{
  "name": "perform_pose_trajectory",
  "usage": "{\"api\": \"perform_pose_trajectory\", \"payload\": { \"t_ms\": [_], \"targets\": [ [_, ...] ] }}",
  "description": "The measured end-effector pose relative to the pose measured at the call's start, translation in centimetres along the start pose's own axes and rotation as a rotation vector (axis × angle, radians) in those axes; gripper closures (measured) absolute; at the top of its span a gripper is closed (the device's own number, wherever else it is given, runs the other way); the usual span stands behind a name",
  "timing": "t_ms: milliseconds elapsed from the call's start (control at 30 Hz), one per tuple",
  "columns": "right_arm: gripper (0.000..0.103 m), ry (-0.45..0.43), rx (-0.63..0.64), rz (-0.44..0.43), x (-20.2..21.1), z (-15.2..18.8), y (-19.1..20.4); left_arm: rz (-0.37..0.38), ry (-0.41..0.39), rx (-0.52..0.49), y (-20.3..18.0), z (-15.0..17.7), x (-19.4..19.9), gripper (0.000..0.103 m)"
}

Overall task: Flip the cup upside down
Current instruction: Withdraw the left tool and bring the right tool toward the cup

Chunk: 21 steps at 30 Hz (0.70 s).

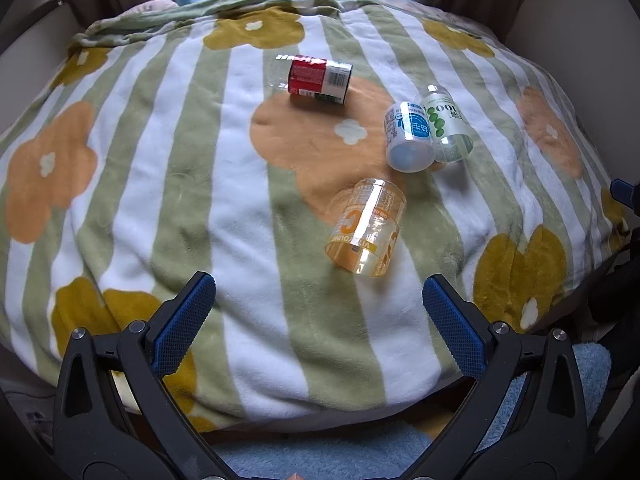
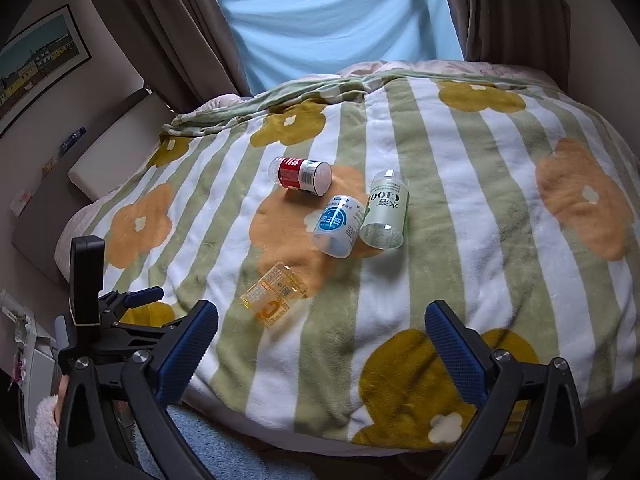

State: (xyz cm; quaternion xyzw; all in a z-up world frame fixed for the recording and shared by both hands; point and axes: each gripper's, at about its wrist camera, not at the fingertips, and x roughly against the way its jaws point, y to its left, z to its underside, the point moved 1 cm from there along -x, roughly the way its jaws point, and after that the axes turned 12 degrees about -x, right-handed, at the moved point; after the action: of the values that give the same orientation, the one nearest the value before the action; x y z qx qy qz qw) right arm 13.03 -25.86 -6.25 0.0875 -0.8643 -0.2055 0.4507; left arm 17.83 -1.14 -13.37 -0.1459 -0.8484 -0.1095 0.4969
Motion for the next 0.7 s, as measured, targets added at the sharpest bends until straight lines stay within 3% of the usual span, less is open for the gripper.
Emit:
{"api": "perform_pose_trajectory", "payload": {
  "t_ms": [267, 467, 533, 700],
  "targets": [
    [0.000, 0.284, -0.199, -0.088, -9.2, -2.5, 2.2, -0.008, 0.000, 0.006, 1.9, 2.9, 0.8, 0.000],
    [0.000, 0.449, -0.381, -0.017, -17.6, -2.4, 1.7, 0.043, 0.002, 0.026, 2.8, 3.7, 0.0, 0.000],
    [0.010, 0.483, -0.408, 0.018, -19.7, -2.2, 1.5, 0.040, 0.003, 0.022, 3.1, 3.9, -0.3, 0.000],
    [0.022, 0.549, -0.504, 0.039, -23.5, -1.9, 0.8, 0.062, 0.012, 0.021, 3.6, 4.2, -1.2, 0.000]
  ]
}}
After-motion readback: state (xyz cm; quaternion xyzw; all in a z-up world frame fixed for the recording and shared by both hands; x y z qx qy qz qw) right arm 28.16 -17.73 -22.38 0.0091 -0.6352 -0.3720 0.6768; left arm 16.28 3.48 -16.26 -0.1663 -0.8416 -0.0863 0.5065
